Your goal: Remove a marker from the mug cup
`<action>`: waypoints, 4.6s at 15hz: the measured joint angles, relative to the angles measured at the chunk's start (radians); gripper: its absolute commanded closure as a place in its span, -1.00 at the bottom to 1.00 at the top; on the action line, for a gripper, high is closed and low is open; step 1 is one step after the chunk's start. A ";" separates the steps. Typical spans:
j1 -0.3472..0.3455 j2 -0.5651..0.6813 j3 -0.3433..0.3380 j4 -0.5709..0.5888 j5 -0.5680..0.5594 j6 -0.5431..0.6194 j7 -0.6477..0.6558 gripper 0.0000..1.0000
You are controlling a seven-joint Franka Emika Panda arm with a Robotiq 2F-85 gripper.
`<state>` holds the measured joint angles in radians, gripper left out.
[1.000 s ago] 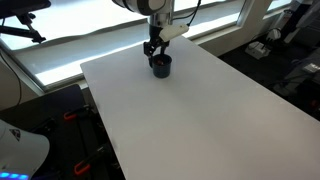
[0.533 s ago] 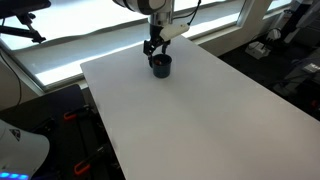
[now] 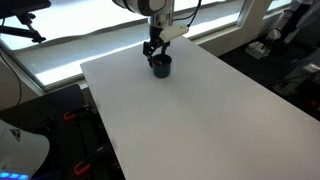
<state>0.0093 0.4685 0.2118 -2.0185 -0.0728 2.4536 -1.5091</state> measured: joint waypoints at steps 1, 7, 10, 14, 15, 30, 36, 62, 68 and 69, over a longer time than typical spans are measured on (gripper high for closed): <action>0.000 0.003 -0.001 0.000 0.000 0.000 0.000 -1.00; -0.004 0.016 -0.003 -0.001 0.002 0.000 0.002 -0.15; -0.005 0.021 -0.003 -0.001 0.003 0.000 0.003 0.37; -0.005 0.017 -0.003 0.000 0.003 0.001 0.004 0.80; -0.006 0.015 -0.003 0.000 0.003 0.001 0.004 0.88; -0.004 0.022 -0.011 0.003 -0.001 0.002 0.006 -0.43; -0.004 0.022 -0.018 0.003 -0.002 0.002 0.006 -1.00; -0.003 0.000 -0.052 -0.003 -0.016 0.009 0.027 0.92; 0.004 -0.004 -0.052 -0.006 -0.043 0.014 0.066 0.92; 0.005 -0.011 -0.052 -0.007 -0.043 0.020 0.066 0.92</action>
<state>0.0141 0.4580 0.1596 -2.0252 -0.1156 2.4736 -1.4426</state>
